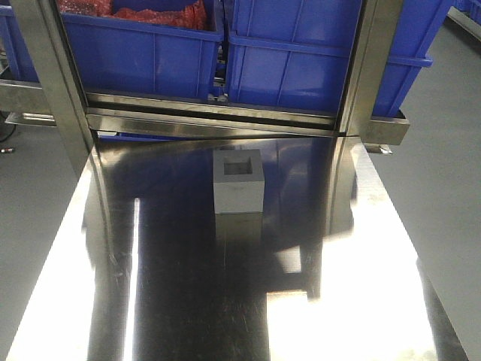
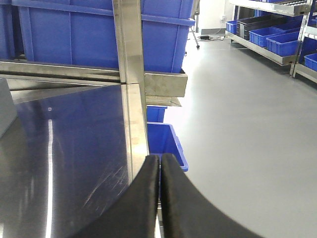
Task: Sort gray base to blue bin
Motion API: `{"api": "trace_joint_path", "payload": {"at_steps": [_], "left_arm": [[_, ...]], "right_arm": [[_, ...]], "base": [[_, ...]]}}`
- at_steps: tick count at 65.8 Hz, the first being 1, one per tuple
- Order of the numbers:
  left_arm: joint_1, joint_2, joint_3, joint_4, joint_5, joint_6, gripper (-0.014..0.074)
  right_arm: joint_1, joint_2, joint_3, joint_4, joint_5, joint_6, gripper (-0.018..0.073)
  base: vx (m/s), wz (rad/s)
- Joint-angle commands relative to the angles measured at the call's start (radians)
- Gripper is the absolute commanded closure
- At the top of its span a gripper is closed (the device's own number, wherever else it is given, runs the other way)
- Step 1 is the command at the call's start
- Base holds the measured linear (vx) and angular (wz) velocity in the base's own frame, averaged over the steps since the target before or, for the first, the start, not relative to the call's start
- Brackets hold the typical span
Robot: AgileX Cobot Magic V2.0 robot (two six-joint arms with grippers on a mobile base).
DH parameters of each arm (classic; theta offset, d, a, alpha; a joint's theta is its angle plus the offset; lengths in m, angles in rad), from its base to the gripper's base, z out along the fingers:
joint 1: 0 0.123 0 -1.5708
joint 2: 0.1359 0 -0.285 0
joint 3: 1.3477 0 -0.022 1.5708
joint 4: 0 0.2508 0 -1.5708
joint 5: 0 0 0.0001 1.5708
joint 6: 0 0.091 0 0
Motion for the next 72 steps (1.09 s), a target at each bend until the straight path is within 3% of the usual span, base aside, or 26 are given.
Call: {"api": "trace_joint_path", "payload": {"at_steps": [1,72], "left_arm": [[-0.003,-0.012,-0.020,-0.009,-0.071,-0.002,0.0594],[-0.003,-0.012,-0.020,-0.009,-0.081,-0.002,0.0594]], "right_arm": [[-0.002,0.015,0.002,-0.007,-0.072,-0.011,0.0564],[-0.002,0.015,0.002,-0.007,-0.072,-0.011,0.0564]], "base": [[0.00,0.00],[0.00,0.00]]}}
